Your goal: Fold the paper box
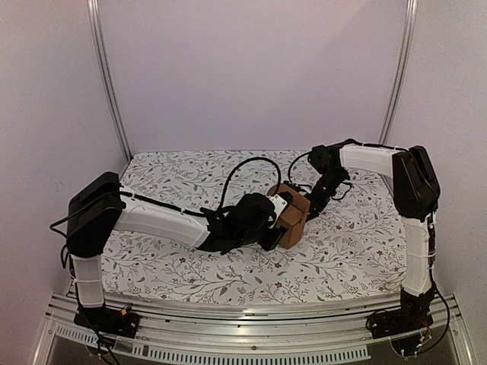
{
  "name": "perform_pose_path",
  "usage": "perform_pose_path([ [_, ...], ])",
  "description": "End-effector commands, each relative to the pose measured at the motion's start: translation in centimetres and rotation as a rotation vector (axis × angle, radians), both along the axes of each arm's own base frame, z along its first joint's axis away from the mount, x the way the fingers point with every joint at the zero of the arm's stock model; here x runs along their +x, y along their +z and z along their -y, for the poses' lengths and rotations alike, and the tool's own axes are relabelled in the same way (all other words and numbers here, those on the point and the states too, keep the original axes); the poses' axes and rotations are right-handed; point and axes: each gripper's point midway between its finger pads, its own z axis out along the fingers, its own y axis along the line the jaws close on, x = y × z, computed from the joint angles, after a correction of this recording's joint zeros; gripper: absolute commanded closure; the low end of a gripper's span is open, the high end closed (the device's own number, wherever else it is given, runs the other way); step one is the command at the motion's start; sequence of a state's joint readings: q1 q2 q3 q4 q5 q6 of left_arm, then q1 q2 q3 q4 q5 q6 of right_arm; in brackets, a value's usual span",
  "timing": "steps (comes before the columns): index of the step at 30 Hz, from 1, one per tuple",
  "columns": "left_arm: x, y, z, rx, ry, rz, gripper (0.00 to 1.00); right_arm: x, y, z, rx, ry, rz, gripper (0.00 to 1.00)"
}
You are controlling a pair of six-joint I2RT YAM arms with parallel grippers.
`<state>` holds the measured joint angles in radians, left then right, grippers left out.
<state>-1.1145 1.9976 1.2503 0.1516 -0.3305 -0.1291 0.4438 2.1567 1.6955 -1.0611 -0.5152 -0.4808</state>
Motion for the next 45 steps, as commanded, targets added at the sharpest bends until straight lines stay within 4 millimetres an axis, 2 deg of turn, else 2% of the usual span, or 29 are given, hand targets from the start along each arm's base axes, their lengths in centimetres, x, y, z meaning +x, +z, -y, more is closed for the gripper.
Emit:
perform_pose_path([
  [1, 0.6, -0.1, -1.3, 0.044, -0.007, 0.005, 0.42, -0.2, 1.9, -0.4, 0.016, 0.044, 0.064, 0.52],
  [11, 0.8, -0.1, -3.8, 0.086, -0.028, -0.003, 0.41, -0.1, 2.4, 0.0, 0.013, 0.04, 0.081, 0.45],
  [20, 1.0, -0.6, -3.7, 0.083, -0.05, -0.011, 0.41, 1.1, 2.9, 1.0, 0.02, -0.036, 0.071, 0.39],
  [24, 1.3, -0.5, -4.1, 0.079, -0.028, -0.009, 0.41, 1.6, 3.8, 1.7, 0.037, -0.078, 0.067, 0.39],
  [30, 2.8, 0.8, -4.8, 0.019, 0.072, -0.028, 0.35, 0.7, 4.9, 0.9, 0.102, -0.108, 0.018, 0.37],
  [34, 4.5, 1.4, -5.1, -0.041, 0.158, -0.1, 0.34, -0.4, 4.2, 0.1, 0.16, -0.133, -0.073, 0.37],
  [41, 5.9, 3.3, -5.1, -0.163, 0.193, -0.161, 0.33, -2.0, 2.0, -1.4, 0.252, -0.215, -0.226, 0.37],
  [45, 6.3, 3.3, -4.7, -0.189, 0.181, -0.213, 0.33, -2.5, 1.5, -0.9, 0.26, -0.257, -0.286, 0.37],
])
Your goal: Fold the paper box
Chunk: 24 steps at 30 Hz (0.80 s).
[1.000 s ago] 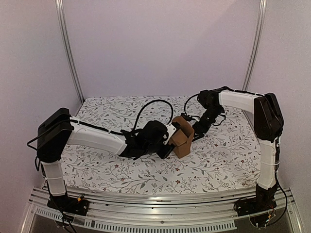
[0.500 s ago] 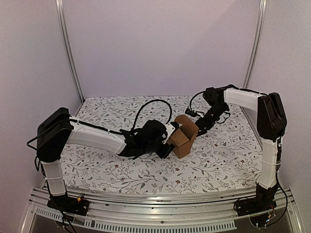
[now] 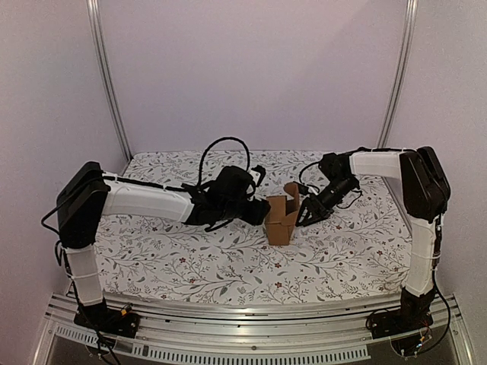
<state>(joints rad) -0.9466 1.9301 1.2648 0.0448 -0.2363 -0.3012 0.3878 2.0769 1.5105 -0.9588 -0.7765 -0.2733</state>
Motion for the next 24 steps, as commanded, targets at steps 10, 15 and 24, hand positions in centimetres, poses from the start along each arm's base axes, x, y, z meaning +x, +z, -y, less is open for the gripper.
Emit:
perform_pose_path([
  [10, 0.5, 0.8, 4.3, -0.117, -0.082, -0.159, 0.35, 0.3, 0.3, 3.5, 0.049, -0.131, -0.051, 0.36],
  [15, 0.0, 1.3, 4.4, -0.078, -0.063, -0.121, 0.37, 0.0, 0.6, 4.5, 0.049, -0.134, -0.045, 0.36],
  [24, -0.2, 3.0, -1.6, -0.02, 0.212, -0.173, 0.28, -0.1, 1.4, 4.6, 0.053, -0.111, -0.002, 0.35],
])
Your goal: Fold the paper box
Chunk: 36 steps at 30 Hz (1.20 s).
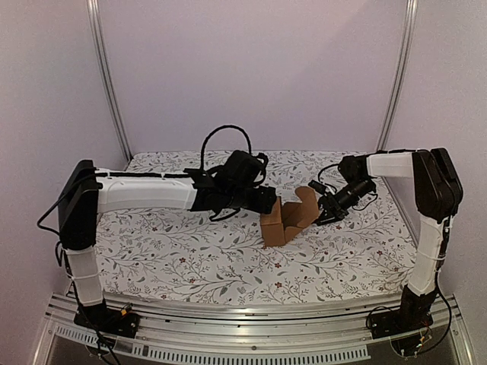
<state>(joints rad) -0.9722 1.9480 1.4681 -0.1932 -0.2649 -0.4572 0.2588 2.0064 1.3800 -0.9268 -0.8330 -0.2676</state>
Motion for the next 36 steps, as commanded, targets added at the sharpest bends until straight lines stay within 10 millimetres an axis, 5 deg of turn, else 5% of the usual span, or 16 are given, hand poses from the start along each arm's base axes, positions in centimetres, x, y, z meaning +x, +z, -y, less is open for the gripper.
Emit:
perform_pose_path([
  [1, -0.5, -1.0, -3.0, 0.025, 0.108, -0.123, 0.28, -0.3, 1.5, 0.3, 0.003, 0.023, 0.06, 0.35],
  [5, -1.5, -3.1, -1.8, 0.016, 0.059, -0.22, 0.28, 0.1, 2.0, 0.5, -0.02, 0.028, 0.098, 0.35],
  [16, -1.7, -4.5, 3.2, 0.001, -0.067, -0.298, 0.33, -1.0, 1.8, 2.3, -0.125, 0.116, 0.145, 0.35],
  [22, -2.7, -4.3, 7.0, 0.094, -0.151, -0.232, 0.37, -2.7, 0.4, 6.0, -0.245, 0.18, 0.133, 0.35],
  [32, -6.5, -8.9, 12.1, 0.3, -0.281, -0.154, 0.4, -4.4, -0.9, 14.0, -0.36, 0.164, 0.042, 0.34],
  [36, -7.7, -9.0, 12.8, 0.328, -0.317, -0.121, 0.4, -4.5, 0.4, 17.6, -0.335, 0.094, 0.03, 0.22],
])
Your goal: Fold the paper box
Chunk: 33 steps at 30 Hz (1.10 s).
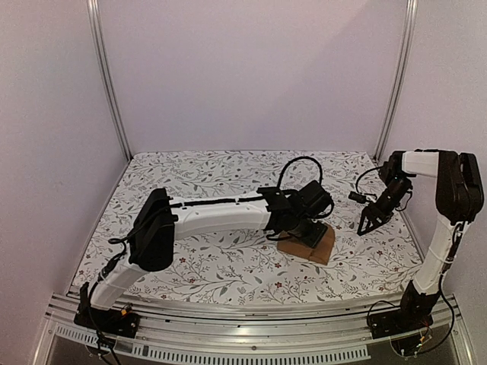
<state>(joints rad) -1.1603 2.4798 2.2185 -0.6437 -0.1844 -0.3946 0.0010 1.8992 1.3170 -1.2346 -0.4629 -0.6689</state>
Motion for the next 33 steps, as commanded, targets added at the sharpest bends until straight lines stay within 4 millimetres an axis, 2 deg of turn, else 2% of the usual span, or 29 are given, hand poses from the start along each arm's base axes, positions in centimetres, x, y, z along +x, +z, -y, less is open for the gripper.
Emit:
perform_pose_path([
  [1, -1.1, -1.8, -0.9, 0.119, -0.044, 0.034, 0.4, -0.7, 1.9, 3.9, -0.011, -0.012, 0.027, 0.04],
  [4, -1.1, -0.7, -1.1, 0.139, -0.072, 0.087, 0.4, -0.1, 3.3, 3.4, 0.018, 0.005, 0.143, 0.01],
  [7, -0.9, 0.8, -1.6, 0.159, -0.091, 0.138, 0.4, 1.4, 6.3, 1.6, 0.119, 0.019, 0.27, 0.01],
  [9, -0.8, 3.1, -2.1, 0.152, -0.095, 0.195, 0.4, 3.2, 8.4, 0.9, 0.177, 0.008, 0.412, 0.01],
  [11, -0.8, 6.3, -2.9, 0.125, -0.072, 0.28, 0.37, 5.2, 10.6, 0.0, 0.235, -0.013, 0.576, 0.01],
  [12, -0.9, 7.9, -3.5, 0.108, -0.051, 0.317, 0.35, 5.9, 11.8, -0.7, 0.279, -0.028, 0.635, 0.01],
  [13, -1.1, 8.7, -4.3, 0.097, -0.034, 0.335, 0.34, 5.7, 13.4, -2.1, 0.348, -0.018, 0.662, 0.01],
  [15, -1.7, 9.0, -5.8, 0.075, 0.012, 0.323, 0.33, 4.8, 14.5, -4.9, 0.426, 0.091, 0.671, 0.01],
  [17, -2.8, 7.4, -7.6, 0.085, 0.037, 0.28, 0.33, 3.6, 13.6, -7.8, 0.431, 0.235, 0.603, 0.03],
  [19, -4.0, 6.3, -8.8, 0.084, 0.057, 0.26, 0.33, 3.5, 12.6, -9.9, 0.412, 0.319, 0.538, 0.12],
  [20, -4.5, 5.7, -9.4, 0.077, 0.07, 0.241, 0.33, 4.0, 11.4, -10.6, 0.403, 0.333, 0.497, 0.19],
  [22, -5.7, 3.6, -10.3, 0.054, 0.103, 0.159, 0.36, 4.4, 10.0, -12.2, 0.39, 0.339, 0.42, 0.28],
  [24, -6.2, 1.8, -11.2, 0.055, 0.141, 0.112, 0.42, 4.8, 8.0, -13.3, 0.358, 0.334, 0.359, 0.31],
  [26, -6.6, 0.4, -11.5, 0.049, 0.152, 0.083, 0.52, 4.5, 6.2, -14.1, 0.338, 0.343, 0.309, 0.32],
  [28, -6.6, -0.6, -11.7, 0.061, 0.159, 0.074, 0.58, 3.9, 5.0, -14.7, 0.32, 0.345, 0.275, 0.32],
  [33, -6.1, -1.9, -10.9, 0.065, 0.135, 0.074, 0.59, 2.0, 3.0, -15.6, 0.279, 0.37, 0.216, 0.35],
])
